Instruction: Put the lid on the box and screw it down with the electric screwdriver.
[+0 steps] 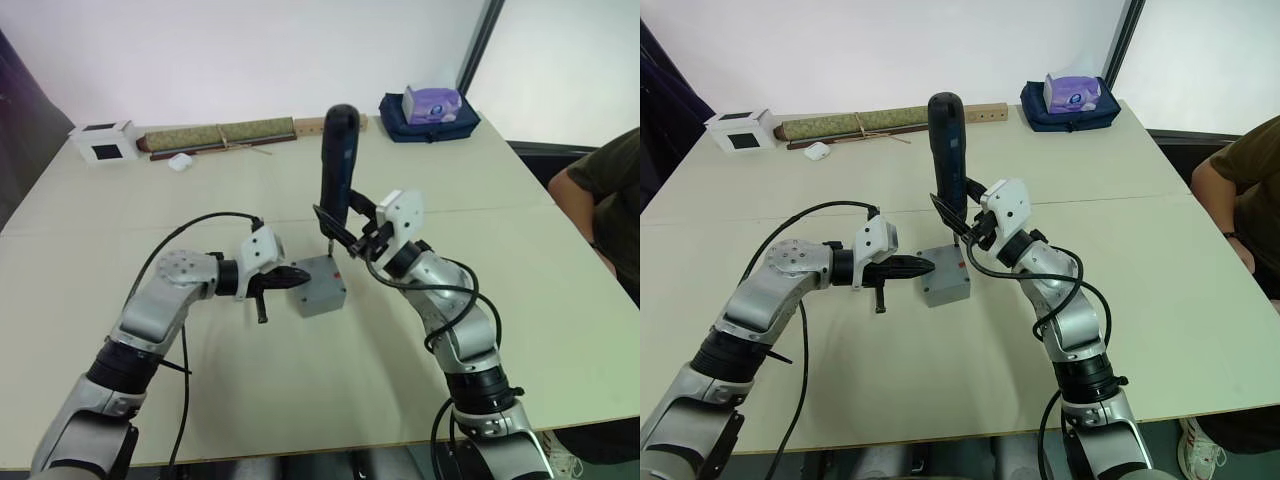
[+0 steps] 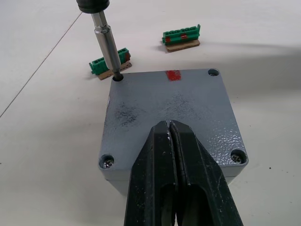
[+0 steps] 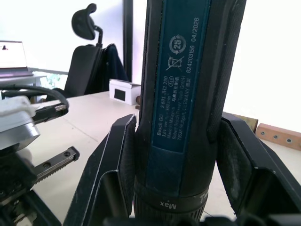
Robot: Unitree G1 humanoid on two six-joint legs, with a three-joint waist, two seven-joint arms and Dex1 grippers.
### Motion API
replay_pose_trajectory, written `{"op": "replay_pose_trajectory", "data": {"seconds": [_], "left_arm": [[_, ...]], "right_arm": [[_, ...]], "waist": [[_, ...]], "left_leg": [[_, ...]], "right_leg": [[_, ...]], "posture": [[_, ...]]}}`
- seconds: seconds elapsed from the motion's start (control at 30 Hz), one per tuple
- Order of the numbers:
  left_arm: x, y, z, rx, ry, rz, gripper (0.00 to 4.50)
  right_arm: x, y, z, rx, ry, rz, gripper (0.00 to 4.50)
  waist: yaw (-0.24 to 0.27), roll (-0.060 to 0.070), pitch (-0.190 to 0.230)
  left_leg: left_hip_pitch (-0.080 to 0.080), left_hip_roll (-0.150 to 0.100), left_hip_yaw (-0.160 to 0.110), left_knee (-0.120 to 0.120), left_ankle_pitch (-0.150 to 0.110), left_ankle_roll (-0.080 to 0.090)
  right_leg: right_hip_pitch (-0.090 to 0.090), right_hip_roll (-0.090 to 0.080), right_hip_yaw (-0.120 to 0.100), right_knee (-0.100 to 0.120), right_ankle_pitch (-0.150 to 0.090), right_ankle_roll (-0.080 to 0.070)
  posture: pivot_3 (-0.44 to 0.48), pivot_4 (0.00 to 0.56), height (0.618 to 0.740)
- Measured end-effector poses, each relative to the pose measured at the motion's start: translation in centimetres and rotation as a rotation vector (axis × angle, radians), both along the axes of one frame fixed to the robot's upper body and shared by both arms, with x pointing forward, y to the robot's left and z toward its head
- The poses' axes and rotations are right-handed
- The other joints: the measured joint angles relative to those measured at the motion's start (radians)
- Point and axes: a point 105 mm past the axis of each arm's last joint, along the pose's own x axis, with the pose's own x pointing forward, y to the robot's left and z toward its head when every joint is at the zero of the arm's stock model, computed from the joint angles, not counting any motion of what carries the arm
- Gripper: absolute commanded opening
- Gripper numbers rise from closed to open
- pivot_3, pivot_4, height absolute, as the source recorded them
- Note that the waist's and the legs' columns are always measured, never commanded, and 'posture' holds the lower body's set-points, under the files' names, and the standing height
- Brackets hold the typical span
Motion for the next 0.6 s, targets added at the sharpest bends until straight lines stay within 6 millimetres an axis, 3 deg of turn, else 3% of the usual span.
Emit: {"op": "replay_pose_trajectory", "data": {"seconds": [0.23,0.6], "left_arm": [[0.1,0.1,-0.4,0.016,0.01,0.003,0.0],[0.0,0.4,-1.2,0.04,0.027,0.01,0.0]], "right_arm": [[0.1,0.2,-0.7,-0.02,0.027,-0.022,1.86],[0.9,0.3,-1.8,-0.082,0.105,-0.08,1.86]], "waist": [[-0.001,0.0,-0.001],[0.0,-0.005,-0.02]], "left_leg": [[0.017,0.0,0.0,-0.002,0.0,0.0],[0.021,0.0,0.0,-0.002,0.0,0.001]], "right_leg": [[0.017,0.0,0.0,-0.003,-0.001,0.0],[0.022,0.0,0.0,-0.003,-0.001,-0.001]], "posture": [[0.0,0.15,0.74],[0.0,0.15,0.74]]}}
